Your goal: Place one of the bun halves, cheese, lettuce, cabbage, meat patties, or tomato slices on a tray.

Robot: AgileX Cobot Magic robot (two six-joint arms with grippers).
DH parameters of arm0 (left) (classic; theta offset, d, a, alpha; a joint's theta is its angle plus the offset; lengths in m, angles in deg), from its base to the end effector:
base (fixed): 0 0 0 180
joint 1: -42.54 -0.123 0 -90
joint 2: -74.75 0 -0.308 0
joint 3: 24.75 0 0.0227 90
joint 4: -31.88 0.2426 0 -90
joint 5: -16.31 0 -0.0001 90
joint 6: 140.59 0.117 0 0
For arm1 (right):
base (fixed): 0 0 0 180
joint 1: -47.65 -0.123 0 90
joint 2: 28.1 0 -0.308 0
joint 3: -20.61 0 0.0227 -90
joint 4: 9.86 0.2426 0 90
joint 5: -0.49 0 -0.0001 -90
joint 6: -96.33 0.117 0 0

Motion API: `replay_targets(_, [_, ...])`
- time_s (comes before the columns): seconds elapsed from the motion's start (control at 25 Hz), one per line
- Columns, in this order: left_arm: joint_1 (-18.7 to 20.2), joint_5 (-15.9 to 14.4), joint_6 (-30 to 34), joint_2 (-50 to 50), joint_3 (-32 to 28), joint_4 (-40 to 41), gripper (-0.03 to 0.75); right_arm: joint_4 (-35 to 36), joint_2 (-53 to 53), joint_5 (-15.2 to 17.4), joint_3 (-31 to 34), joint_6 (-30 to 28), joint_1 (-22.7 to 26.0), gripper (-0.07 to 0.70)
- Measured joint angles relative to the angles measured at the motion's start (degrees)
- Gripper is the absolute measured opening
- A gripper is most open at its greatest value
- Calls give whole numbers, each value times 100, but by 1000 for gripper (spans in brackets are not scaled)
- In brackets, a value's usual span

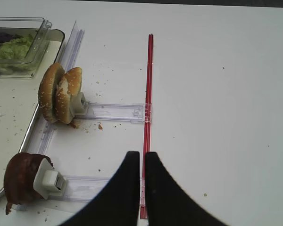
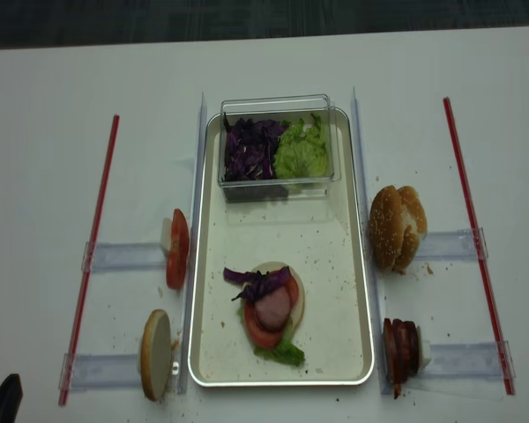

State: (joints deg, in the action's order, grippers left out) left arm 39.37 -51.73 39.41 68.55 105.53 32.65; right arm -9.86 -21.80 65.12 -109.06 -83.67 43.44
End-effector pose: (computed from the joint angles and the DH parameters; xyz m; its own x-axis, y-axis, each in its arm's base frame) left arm -0.0211 0.0003 0.2456 -0.5581 -0.0259 -0.8294 -0.0628 0.9980 0.0111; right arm -0.0160 -0.0012 0.2484 -0.5175 -0.0381 -0.8548 -0.0734 0.9973 0.0000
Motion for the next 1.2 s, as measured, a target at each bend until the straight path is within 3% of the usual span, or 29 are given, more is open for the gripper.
replay_targets(1.2, [0,0,0,0,0,0,493,0,0,0,0,0,0,679])
